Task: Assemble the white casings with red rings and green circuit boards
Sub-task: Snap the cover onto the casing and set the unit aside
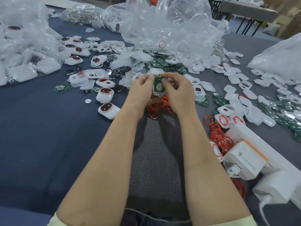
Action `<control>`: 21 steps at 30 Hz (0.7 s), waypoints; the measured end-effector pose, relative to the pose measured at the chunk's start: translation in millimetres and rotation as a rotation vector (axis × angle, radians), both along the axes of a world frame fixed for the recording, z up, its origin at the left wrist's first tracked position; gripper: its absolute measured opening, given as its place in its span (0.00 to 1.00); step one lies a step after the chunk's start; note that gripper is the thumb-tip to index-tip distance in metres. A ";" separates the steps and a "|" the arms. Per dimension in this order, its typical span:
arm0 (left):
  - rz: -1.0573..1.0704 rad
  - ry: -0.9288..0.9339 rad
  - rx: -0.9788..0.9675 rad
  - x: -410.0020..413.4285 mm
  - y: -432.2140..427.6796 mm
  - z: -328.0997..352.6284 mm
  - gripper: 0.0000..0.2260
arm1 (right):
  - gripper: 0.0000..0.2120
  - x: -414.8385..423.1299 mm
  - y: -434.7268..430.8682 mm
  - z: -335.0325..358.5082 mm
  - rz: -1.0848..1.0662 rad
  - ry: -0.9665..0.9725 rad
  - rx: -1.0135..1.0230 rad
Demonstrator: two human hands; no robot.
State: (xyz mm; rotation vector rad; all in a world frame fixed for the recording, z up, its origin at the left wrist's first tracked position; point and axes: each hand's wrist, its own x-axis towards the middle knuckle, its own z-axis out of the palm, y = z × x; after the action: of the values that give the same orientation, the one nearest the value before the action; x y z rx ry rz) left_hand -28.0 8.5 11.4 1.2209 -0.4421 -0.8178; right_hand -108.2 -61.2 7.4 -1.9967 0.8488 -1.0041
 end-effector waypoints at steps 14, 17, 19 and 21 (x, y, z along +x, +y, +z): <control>-0.049 -0.115 -0.031 3.6 0.4 -8.7 0.10 | 0.05 0.4 -3.1 -1.8 -0.009 -0.020 0.043; -0.052 -0.240 -0.029 2.8 1.6 -9.7 0.11 | 0.01 1.3 -3.1 -2.4 -0.010 -0.017 0.077; -0.042 -0.319 -0.027 1.1 2.7 -9.7 0.12 | 0.02 2.6 -2.8 -3.5 -0.020 -0.021 0.085; -0.034 -0.361 -0.022 -1.3 2.9 -9.3 0.13 | 0.04 3.6 -3.5 -4.6 -0.032 -0.033 0.097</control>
State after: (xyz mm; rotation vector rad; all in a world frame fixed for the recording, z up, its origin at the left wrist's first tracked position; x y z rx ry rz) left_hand -29.3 11.5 2.2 1.3476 -0.7644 -0.6183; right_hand -104.6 -64.7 2.8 -1.8860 0.8974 -0.9924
